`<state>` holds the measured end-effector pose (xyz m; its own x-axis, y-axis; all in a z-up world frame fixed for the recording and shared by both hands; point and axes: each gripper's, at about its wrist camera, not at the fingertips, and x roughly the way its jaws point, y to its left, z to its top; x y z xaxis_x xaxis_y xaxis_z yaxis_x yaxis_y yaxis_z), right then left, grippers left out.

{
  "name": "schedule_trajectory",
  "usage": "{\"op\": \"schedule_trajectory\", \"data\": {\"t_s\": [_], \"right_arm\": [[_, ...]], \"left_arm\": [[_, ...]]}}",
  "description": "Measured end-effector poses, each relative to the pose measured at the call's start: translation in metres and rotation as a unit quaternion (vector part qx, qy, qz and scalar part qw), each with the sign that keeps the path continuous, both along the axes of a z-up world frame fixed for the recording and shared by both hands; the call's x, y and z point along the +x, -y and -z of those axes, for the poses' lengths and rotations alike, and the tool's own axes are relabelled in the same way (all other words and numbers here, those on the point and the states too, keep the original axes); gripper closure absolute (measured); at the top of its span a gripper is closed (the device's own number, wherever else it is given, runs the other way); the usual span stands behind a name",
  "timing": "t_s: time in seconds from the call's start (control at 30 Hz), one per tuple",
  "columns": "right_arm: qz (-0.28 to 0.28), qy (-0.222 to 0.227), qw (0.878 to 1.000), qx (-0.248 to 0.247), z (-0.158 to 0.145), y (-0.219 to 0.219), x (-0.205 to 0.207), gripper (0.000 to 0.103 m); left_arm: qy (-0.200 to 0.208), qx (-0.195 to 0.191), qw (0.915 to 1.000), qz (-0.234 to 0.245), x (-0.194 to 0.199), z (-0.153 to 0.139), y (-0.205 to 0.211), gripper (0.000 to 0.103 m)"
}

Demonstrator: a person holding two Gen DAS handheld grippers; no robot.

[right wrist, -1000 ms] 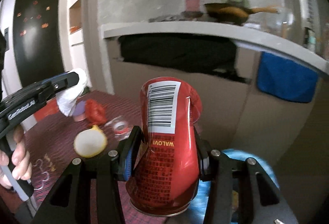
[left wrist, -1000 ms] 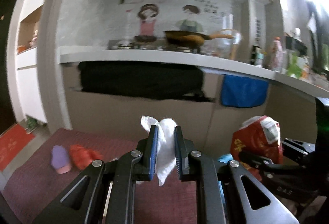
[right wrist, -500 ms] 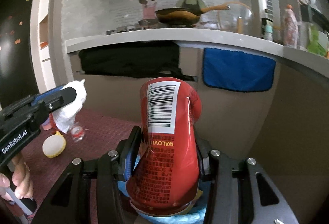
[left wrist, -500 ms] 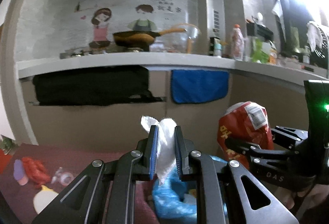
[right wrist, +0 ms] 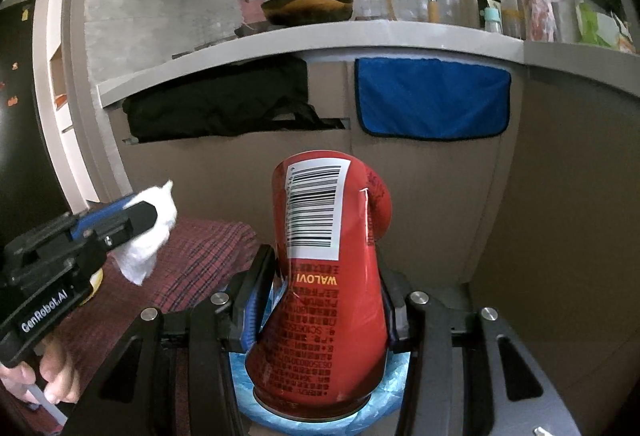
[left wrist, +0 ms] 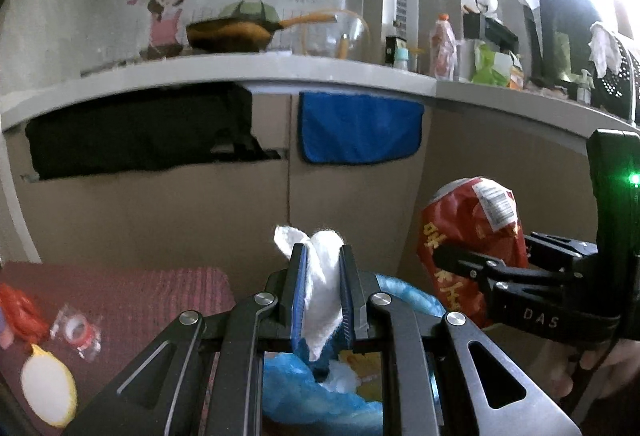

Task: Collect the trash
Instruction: 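Carry red can and white tissue with both tools over the bin, then open both tools to drop can and tissue into the bin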

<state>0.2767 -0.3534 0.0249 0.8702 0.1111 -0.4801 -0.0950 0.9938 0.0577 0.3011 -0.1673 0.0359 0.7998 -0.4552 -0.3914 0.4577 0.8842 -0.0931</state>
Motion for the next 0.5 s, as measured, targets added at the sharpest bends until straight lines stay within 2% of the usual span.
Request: {"op": "schedule_trajectory", "data": {"t_s": [0.5], "right_arm": [[0.003,-0.059,0.998,0.004,0.045,0.008,0.027,0.061]], "left_arm": [[-0.069,-0.006,0.9975,0.017,0.034,0.05,0.012,0.087]]}}
